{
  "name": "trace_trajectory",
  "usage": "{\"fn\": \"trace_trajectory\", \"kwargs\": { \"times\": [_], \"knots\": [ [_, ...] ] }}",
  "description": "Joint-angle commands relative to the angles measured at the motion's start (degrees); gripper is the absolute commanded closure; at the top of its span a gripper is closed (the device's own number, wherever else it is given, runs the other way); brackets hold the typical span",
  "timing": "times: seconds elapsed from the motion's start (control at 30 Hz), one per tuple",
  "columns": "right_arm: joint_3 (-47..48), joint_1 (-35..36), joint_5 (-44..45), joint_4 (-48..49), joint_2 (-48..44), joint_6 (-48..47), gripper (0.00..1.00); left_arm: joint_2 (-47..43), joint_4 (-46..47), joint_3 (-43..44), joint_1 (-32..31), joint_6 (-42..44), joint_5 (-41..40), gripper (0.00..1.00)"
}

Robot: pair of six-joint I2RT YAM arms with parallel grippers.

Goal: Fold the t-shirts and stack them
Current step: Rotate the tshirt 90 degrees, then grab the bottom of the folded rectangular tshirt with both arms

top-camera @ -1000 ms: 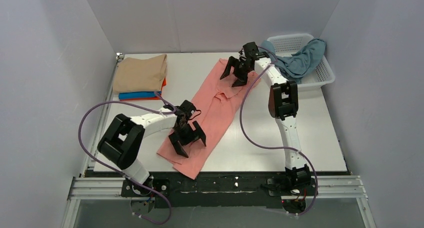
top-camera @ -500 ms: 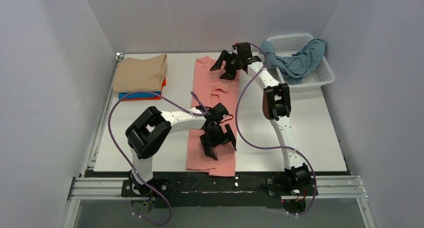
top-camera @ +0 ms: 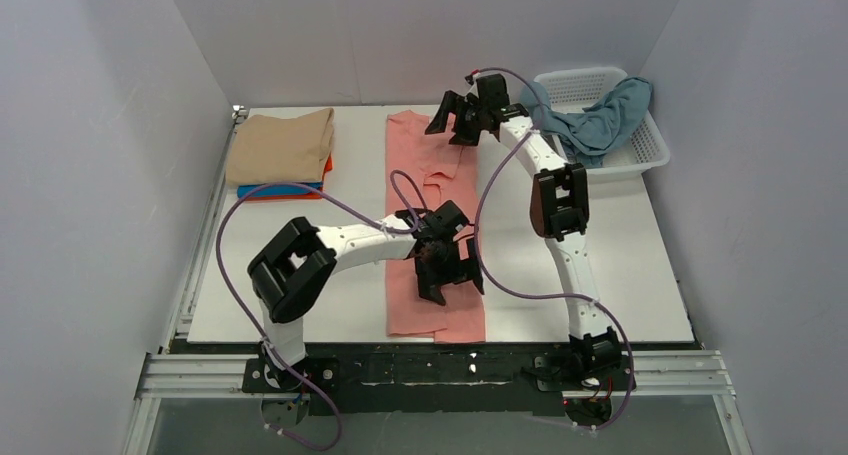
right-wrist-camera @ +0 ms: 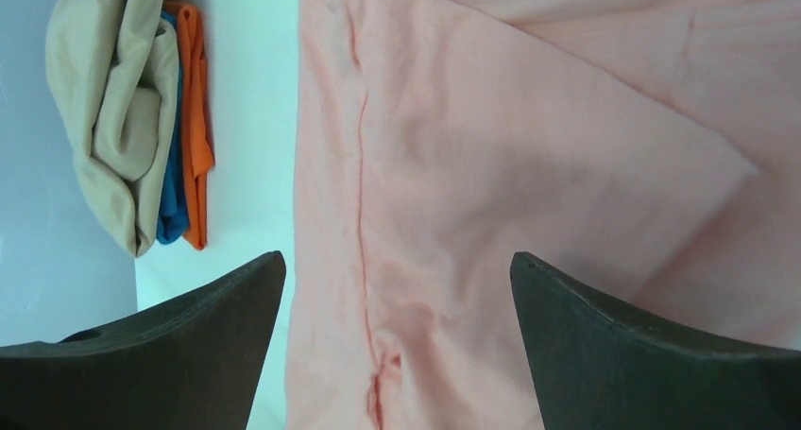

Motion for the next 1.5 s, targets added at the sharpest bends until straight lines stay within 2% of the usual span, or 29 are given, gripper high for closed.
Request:
{"fn": "trace_trajectory", "kwargs": {
  "times": [0.0, 0.13, 0.2, 0.37, 0.47, 0.57, 0.73, 0.93, 1.17, 1.3, 1.47],
  "knots": [
    [-5.5, -1.0, 4.1, -0.8, -18.2, -7.4, 0.03, -11.8, -9.3, -1.5, -1.7, 10.1, -8.2, 0.02],
    [-23.2, -1.0, 4.9, 1.3, -29.7, -8.1, 0.03, -21.6, -11.4, -10.0, -2.0, 10.3, -13.3, 0.02],
    [-32.5, -1.0, 5.6, 1.5, -35.3, -9.1, 0.03, -26.7, -15.6, -14.6, -2.0, 9.6, -17.5, 0.02],
    [-59.9, -0.8, 10.5, 4.2, -53.3, -6.1, 0.05, -40.3, -19.2, -26.6, -0.6, 7.6, -24.8, 0.02],
    [-74.8, -0.2, 10.9, 5.4, -63.3, -2.8, 0.07, -44.4, -19.3, -31.1, 0.7, 7.8, -25.8, 0.02],
    [-83.7, 1.9, 11.7, 1.0, -70.1, -2.0, 0.09, -43.9, -16.0, -33.7, 1.8, 7.1, -22.6, 0.04],
    [-94.4, 7.1, 17.0, -5.4, -80.3, 0.0, 0.09, -38.9, -8.6, -35.1, 2.2, 5.8, -14.9, 0.16],
    [-99.9, 12.4, 21.5, -12.8, -89.9, 2.7, 0.10, -35.3, -9.3, -34.6, 2.2, 5.7, -12.3, 0.39],
    [-102.9, 21.2, 20.1, -12.7, -90.6, 7.6, 0.12, -33.0, -9.9, -34.3, 2.2, 6.1, -12.3, 0.67],
    [-104.2, 25.1, 18.3, -12.5, -90.7, 9.7, 0.13, -30.8, -10.1, -33.9, 2.4, 5.8, -12.1, 0.73],
    [-106.6, 30.3, 15.9, -11.9, -90.4, 13.5, 0.16, -30.7, -11.4, -33.2, 2.5, 5.6, -12.5, 0.90]
  ]
}}
